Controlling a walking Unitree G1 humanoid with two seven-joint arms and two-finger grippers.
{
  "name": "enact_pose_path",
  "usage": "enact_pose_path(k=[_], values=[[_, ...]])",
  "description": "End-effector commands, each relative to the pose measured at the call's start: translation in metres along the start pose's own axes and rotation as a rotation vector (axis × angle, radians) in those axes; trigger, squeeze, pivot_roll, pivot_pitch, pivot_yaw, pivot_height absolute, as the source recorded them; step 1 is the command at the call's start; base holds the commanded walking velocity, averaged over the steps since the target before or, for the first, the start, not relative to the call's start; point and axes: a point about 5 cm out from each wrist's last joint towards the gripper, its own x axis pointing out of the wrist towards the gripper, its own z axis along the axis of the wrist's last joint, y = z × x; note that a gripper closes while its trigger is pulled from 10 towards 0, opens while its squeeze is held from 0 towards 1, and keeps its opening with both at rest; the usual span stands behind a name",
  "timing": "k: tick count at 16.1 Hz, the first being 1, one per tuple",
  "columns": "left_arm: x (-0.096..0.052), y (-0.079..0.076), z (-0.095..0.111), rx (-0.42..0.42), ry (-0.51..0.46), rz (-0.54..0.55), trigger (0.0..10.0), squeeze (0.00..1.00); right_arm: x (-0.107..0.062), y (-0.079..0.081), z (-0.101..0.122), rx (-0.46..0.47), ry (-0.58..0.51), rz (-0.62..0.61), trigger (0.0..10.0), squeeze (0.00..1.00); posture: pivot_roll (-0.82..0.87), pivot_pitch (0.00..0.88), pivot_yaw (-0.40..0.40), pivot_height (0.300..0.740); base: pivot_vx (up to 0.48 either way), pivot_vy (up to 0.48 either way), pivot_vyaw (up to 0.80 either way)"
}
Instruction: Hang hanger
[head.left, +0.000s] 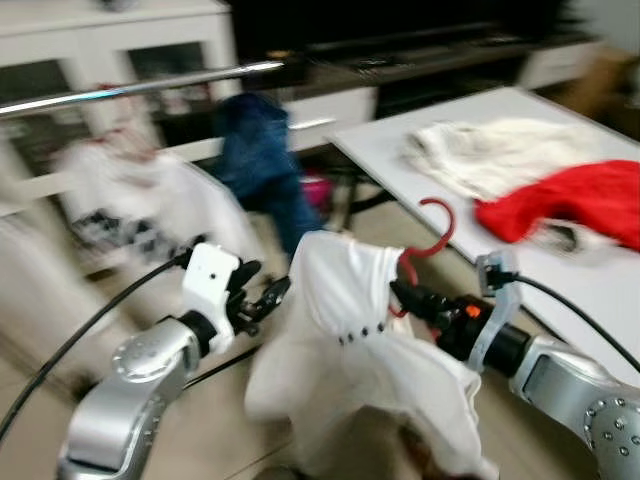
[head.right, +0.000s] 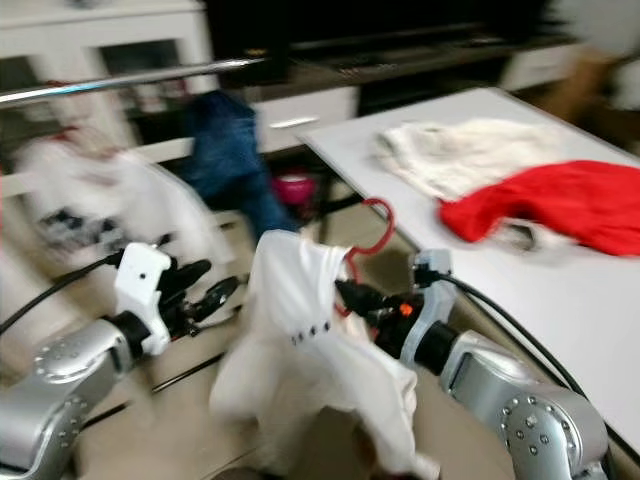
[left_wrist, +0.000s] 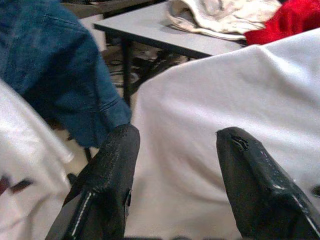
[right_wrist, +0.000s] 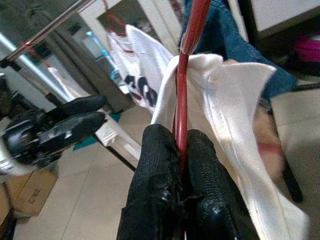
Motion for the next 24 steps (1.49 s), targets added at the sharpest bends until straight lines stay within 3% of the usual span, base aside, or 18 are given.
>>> enact_pose_path(k=[1, 5, 10, 17, 22, 23, 24], values=[[0.001, 0.003, 0.001, -0.002, -0.005, 0.007, 10.0, 0.00, 0.000, 0.001, 0.003, -0.033, -0.020, -0.024, 10.0, 0.00, -0.08, 0.000, 0.018, 0.740, 0.000, 0.000, 0.80], [0.005, -0.005, -0.002, 0.022, 0.007, 0.028, 10.0, 0.00, 0.010, -0.006, 0.010, -0.164, -0.028, -0.091, 10.0, 0.00, -0.06, 0.000, 0.010, 0.740, 0.000, 0.000, 0.80], [0.004, 0.009, -0.001, 0.103, 0.019, 0.062, 10.0, 0.00, 0.032, -0.009, 0.015, -0.313, -0.020, -0.173, 10.0, 0.00, -0.05, 0.000, -0.003, 0.740, 0.000, 0.000, 0.80], [0.009, 0.005, 0.001, 0.080, -0.012, 0.083, 10.0, 0.00, 0.042, -0.016, 0.006, -0.296, -0.055, -0.219, 10.0, 0.00, -0.02, 0.000, -0.020, 0.740, 0.000, 0.000, 0.80], [0.020, 0.009, 0.003, 0.093, -0.013, 0.046, 10.0, 0.00, 0.054, -0.010, 0.020, -0.296, -0.132, -0.236, 10.0, 0.00, -0.03, 0.000, -0.011, 0.740, 0.000, -0.192, 0.00], [0.022, 0.008, 0.003, 0.102, -0.004, 0.004, 10.0, 0.07, 0.057, -0.009, 0.024, -0.294, -0.143, -0.232, 10.0, 0.00, -0.03, 0.000, -0.016, 0.740, 0.000, 0.000, 0.00], [0.025, 0.007, 0.002, 0.116, 0.013, -0.047, 10.0, 0.60, 0.059, -0.008, 0.028, -0.292, -0.152, -0.224, 10.0, 0.00, -0.03, 0.000, -0.016, 0.740, 0.000, 0.000, 0.00]])
